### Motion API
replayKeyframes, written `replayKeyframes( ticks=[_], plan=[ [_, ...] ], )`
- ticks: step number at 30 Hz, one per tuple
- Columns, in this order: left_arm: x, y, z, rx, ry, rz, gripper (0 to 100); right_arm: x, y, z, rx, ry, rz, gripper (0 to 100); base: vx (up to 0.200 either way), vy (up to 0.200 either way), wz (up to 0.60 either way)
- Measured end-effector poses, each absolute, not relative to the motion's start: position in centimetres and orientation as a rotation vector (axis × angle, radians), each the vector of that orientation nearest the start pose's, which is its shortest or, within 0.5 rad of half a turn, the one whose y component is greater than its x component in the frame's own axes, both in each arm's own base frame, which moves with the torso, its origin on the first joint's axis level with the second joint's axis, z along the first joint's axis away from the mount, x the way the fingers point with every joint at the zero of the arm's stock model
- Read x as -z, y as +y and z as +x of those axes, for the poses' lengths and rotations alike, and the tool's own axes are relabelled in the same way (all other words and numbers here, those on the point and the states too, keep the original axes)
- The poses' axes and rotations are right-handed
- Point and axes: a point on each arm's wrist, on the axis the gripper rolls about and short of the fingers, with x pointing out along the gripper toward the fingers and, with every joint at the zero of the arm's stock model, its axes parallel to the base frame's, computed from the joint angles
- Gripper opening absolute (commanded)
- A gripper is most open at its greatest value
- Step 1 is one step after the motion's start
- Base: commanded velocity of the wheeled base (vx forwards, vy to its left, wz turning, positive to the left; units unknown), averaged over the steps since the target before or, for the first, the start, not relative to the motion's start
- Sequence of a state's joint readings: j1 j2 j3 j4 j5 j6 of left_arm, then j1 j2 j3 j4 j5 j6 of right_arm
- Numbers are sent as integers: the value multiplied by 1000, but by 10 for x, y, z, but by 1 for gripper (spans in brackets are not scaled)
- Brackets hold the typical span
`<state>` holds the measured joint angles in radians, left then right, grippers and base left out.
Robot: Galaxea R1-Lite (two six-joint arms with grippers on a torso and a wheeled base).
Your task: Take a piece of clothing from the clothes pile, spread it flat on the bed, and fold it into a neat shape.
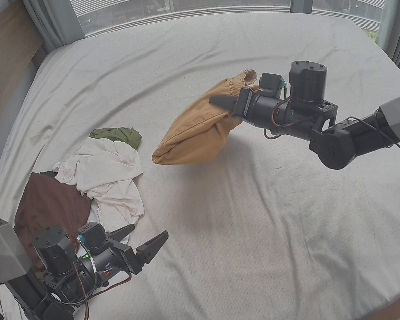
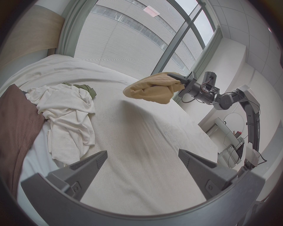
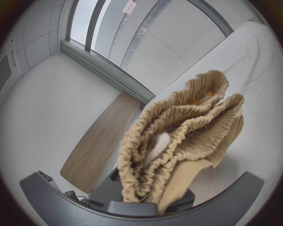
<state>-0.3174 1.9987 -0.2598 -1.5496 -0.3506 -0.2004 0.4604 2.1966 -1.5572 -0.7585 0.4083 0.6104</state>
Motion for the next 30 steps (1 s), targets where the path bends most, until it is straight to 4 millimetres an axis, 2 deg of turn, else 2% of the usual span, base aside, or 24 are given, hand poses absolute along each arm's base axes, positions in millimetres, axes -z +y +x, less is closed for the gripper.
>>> replayKeyframes(
  ticks=[4, 7, 11, 16, 22, 30],
  plan=[
    [-68, -91, 253, 645, 262, -196, 100, -211, 216, 421, -884, 118, 573, 0, 0, 0, 0],
    [-68, -92, 253, 647, 264, -196, 100, -200, 217, 431, -875, 127, 573, 0, 0, 0, 0],
    [-67, -92, 253, 647, 268, -196, 100, -175, 215, 445, -848, 157, 567, 0, 0, 0, 0],
    [-67, -92, 252, 648, 271, -195, 100, -131, 208, 460, -805, 212, 536, 0, 0, 0, 0],
    [-67, -92, 251, 647, 272, -197, 100, -95, 200, 452, -768, 303, 530, 0, 0, 0, 0],
    [-67, -92, 251, 649, 272, -197, 100, -79, 184, 439, -735, 328, 529, 0, 0, 0, 0]
  ],
)
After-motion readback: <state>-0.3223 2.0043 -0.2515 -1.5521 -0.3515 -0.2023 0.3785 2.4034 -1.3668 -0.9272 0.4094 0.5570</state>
